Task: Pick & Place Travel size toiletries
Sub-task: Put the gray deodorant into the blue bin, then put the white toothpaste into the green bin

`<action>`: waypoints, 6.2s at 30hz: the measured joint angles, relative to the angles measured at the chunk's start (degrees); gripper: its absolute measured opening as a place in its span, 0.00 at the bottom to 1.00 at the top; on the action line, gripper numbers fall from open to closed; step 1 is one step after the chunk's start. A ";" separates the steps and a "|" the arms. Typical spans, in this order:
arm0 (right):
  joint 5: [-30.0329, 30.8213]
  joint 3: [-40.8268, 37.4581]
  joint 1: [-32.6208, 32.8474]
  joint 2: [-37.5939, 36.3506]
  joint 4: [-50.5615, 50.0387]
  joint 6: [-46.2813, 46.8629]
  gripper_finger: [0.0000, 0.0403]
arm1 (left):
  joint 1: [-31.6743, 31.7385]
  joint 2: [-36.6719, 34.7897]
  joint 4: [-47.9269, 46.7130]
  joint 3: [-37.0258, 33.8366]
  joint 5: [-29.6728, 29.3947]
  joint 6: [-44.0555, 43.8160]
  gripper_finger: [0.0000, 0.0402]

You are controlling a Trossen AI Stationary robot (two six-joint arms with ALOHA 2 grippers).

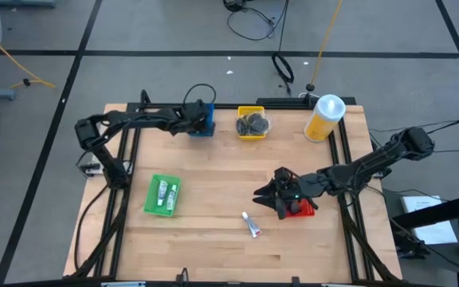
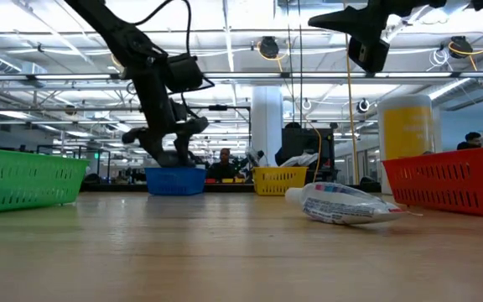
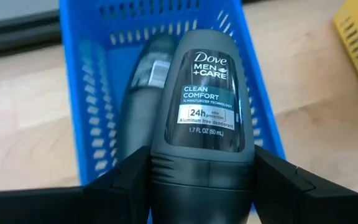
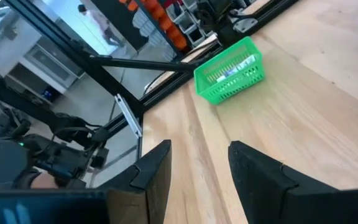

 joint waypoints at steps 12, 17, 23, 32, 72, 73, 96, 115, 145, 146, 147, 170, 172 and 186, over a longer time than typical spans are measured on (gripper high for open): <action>-4.40 6.36 -0.16 3.49 -2.17 -6.00 0.37 | 4.12 0.16 1.20 0.66 4.94 3.63 0.76; -6.05 10.68 -1.25 7.85 -7.80 -7.35 0.37 | 5.55 -1.83 0.98 0.66 10.77 1.88 0.79; -6.02 14.06 -1.23 12.14 -15.99 -5.42 0.37 | 4.38 -10.00 -1.09 0.68 11.10 5.29 0.72; -7.63 19.67 -0.74 17.91 -35.92 -3.79 0.37 | -7.81 -23.56 -7.90 0.76 12.28 4.50 0.65; -17.16 19.70 -2.04 34.71 -27.20 11.94 0.03 | -46.83 -27.99 -19.74 0.70 6.52 -19.06 0.64; -17.18 19.70 -2.09 34.42 -27.27 11.94 0.04 | -47.20 -27.99 -19.74 0.70 6.52 -18.77 0.64; -5.40 19.64 -5.19 10.19 -17.48 -9.39 0.02 | -50.50 -20.13 7.66 0.68 -2.94 0.02 0.64; -6.03 17.92 -6.40 10.63 -0.30 -19.42 0.02 | -45.11 -13.67 34.85 0.63 5.32 10.17 0.64; -4.31 16.95 -6.47 10.63 5.24 -17.49 0.08 | -43.39 -13.72 34.20 0.63 8.24 11.67 0.05; -4.31 16.95 -6.47 10.63 5.16 -17.46 0.09 | -43.36 -13.72 34.09 0.63 8.47 11.38 0.06; -4.31 16.95 -6.47 10.63 5.10 -17.44 0.11 | -43.34 -13.72 33.97 0.63 8.65 11.04 0.07; -7.13 16.97 -7.56 0.69 -7.11 -16.39 0.52 | -43.32 -19.00 19.93 0.70 8.27 7.68 0.04; -7.10 17.01 -7.60 -0.75 -8.87 -16.59 0.51 | -43.34 -20.37 16.54 0.70 8.07 6.09 0.05; -7.32 16.97 -7.54 -1.38 -17.25 -16.52 0.49 | -46.32 -29.47 -25.54 0.68 11.39 -19.09 0.05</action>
